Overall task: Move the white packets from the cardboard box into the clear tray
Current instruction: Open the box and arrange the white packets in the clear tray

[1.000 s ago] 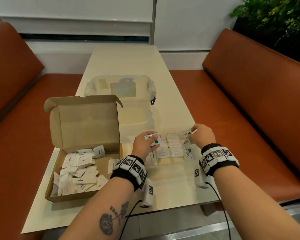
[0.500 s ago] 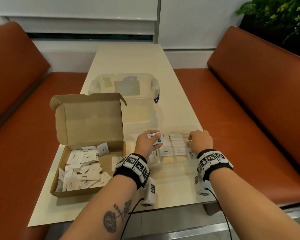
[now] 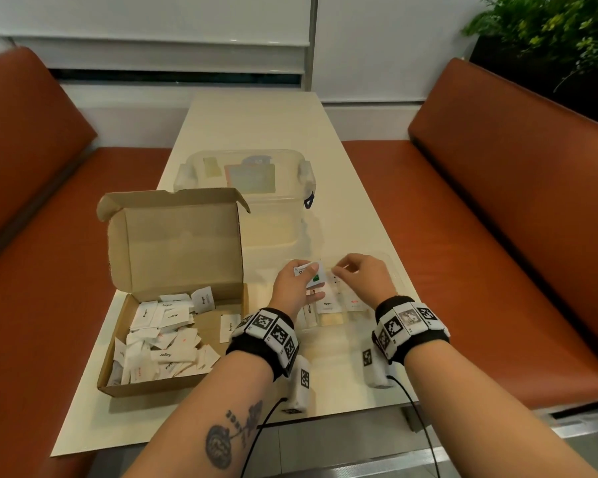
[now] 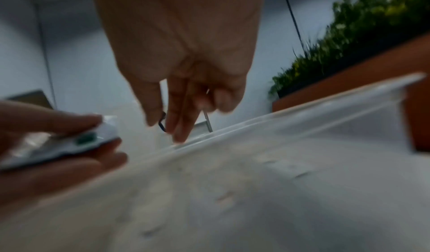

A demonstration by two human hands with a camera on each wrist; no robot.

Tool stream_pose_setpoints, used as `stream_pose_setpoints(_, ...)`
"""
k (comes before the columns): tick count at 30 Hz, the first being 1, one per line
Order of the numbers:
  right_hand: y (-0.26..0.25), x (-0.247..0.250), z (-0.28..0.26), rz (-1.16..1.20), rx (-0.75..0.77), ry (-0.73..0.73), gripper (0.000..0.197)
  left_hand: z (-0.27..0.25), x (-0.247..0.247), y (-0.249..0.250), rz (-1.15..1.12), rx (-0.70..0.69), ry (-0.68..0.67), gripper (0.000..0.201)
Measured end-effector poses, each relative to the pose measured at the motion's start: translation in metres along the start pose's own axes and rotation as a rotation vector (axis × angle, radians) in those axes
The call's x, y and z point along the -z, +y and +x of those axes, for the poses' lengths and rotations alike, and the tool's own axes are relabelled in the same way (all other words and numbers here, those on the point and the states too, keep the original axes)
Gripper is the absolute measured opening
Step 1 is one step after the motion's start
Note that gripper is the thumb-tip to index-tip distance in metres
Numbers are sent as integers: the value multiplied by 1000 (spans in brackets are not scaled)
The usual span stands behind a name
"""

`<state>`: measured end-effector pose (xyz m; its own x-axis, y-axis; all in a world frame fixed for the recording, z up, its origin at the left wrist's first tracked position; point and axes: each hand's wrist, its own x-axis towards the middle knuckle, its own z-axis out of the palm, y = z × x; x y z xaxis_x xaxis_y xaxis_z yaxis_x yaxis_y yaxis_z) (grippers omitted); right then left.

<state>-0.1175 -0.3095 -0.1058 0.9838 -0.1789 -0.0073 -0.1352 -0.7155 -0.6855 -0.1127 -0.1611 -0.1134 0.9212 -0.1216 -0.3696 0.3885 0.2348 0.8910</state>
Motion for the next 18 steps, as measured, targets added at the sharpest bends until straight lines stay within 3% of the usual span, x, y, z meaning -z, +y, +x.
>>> stream_pose_setpoints(4,-13,-9,-4,308,-48,-118,8,1,-3,3,108,-61,23,14)
stream_pose_setpoints(8,-17,-9,-6,584,-126,-149,26,1,0,5,164,-114,60,12)
stream_pose_setpoints(11,-17,-10,-7,618,-101,-153,11,-1,0,3,199,-118,62,12)
stream_pose_setpoints(15,-15,-9,-6,631,-74,-70,6,-4,-1,6,226,-124,64,17)
stream_pose_setpoints(18,-8,0,-2,630,-57,17,5,-2,2,8,339,-222,192,21)
